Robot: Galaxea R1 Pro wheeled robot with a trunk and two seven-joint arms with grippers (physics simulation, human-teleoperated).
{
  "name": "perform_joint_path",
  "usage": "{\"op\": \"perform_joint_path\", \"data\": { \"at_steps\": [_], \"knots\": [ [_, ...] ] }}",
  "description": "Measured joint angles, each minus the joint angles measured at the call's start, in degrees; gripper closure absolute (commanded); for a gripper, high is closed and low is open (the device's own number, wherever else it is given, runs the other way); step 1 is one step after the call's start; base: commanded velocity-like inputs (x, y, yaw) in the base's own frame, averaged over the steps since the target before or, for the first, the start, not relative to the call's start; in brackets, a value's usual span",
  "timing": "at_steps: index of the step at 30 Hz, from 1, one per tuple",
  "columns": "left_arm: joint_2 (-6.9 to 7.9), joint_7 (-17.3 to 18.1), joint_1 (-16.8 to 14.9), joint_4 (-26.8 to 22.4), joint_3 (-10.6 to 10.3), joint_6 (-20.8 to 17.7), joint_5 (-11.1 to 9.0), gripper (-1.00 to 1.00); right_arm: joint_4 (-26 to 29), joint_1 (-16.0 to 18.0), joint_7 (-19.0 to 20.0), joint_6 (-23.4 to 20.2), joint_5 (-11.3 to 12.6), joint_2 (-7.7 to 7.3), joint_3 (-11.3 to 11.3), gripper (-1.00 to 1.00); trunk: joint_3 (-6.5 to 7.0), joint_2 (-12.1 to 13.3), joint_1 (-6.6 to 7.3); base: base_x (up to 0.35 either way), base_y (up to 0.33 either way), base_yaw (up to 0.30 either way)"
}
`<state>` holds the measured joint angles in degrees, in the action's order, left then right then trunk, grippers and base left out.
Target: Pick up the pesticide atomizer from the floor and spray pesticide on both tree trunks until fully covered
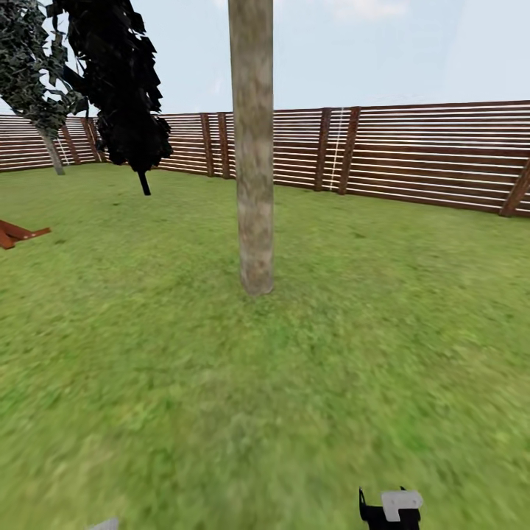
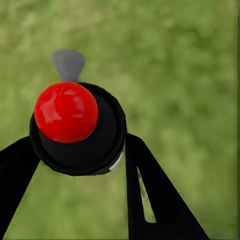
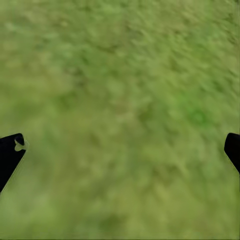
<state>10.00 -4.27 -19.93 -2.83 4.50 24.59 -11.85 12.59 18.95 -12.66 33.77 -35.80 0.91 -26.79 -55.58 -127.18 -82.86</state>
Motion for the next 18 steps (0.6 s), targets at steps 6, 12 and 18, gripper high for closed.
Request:
{"op": "perform_joint_path", "data": {
  "at_steps": [6, 12, 18],
  "knots": [
    [-0.02, -0.20, -0.06, -0.62, 0.12, 0.02, -0.42, 1.00, -0.27, -0.03, 0.06, 0.03, -0.01, -0.25, 0.00, -1.00, 0.00, 0.00, 0.00, 0.339, 0.000, 0.000],
    [-0.10, 0.28, -0.05, -0.33, -0.11, 0.03, -0.31, 1.00, -0.34, 0.00, 0.00, 0.08, 0.12, 0.08, 0.00, -1.00, 0.00, 0.00, 0.00, 0.339, 0.000, 0.000],
    [0.17, 0.02, -0.02, -0.20, -0.13, -0.04, -0.08, 1.00, -0.39, -0.02, 0.01, 0.01, 0.11, 0.16, 0.00, -1.00, 0.00, 0.00, 0.00, 0.339, 0.000, 0.000]
  ]
}}
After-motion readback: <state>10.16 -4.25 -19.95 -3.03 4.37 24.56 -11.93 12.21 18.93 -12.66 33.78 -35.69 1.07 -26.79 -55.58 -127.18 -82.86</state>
